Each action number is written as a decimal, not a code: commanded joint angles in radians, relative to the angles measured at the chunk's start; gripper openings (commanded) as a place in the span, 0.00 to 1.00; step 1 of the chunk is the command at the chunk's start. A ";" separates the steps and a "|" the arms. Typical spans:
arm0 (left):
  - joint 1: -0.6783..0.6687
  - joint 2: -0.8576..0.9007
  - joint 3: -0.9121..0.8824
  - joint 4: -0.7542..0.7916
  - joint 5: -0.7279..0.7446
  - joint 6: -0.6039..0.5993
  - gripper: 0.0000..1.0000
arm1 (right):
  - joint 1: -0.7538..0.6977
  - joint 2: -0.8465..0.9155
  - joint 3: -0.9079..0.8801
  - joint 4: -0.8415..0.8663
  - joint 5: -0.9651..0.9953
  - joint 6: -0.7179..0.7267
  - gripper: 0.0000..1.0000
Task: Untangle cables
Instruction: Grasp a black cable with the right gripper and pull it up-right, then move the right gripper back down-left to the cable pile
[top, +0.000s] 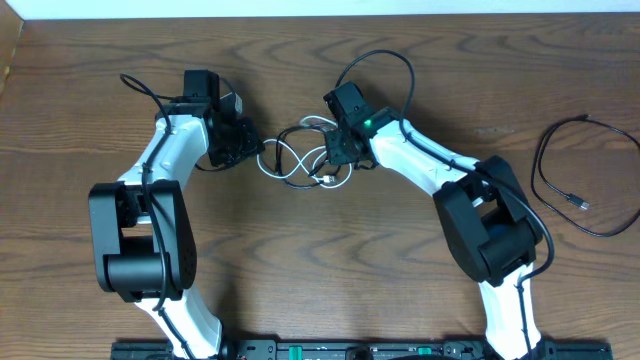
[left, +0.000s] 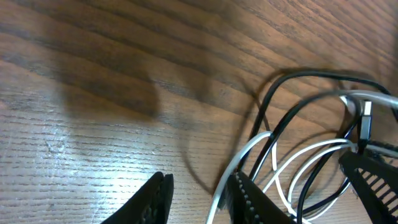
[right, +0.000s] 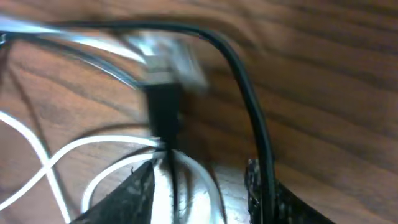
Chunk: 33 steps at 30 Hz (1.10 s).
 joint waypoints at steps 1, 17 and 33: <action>-0.003 0.000 -0.014 0.000 -0.018 -0.003 0.34 | -0.007 0.004 -0.004 -0.002 -0.020 -0.022 0.40; -0.003 0.000 -0.014 0.011 -0.047 -0.010 0.34 | -0.133 -0.261 -0.001 -0.046 -0.296 -0.140 0.68; -0.003 0.000 -0.014 0.011 -0.047 -0.011 0.34 | -0.153 -0.272 -0.003 -0.126 -0.337 -0.189 0.82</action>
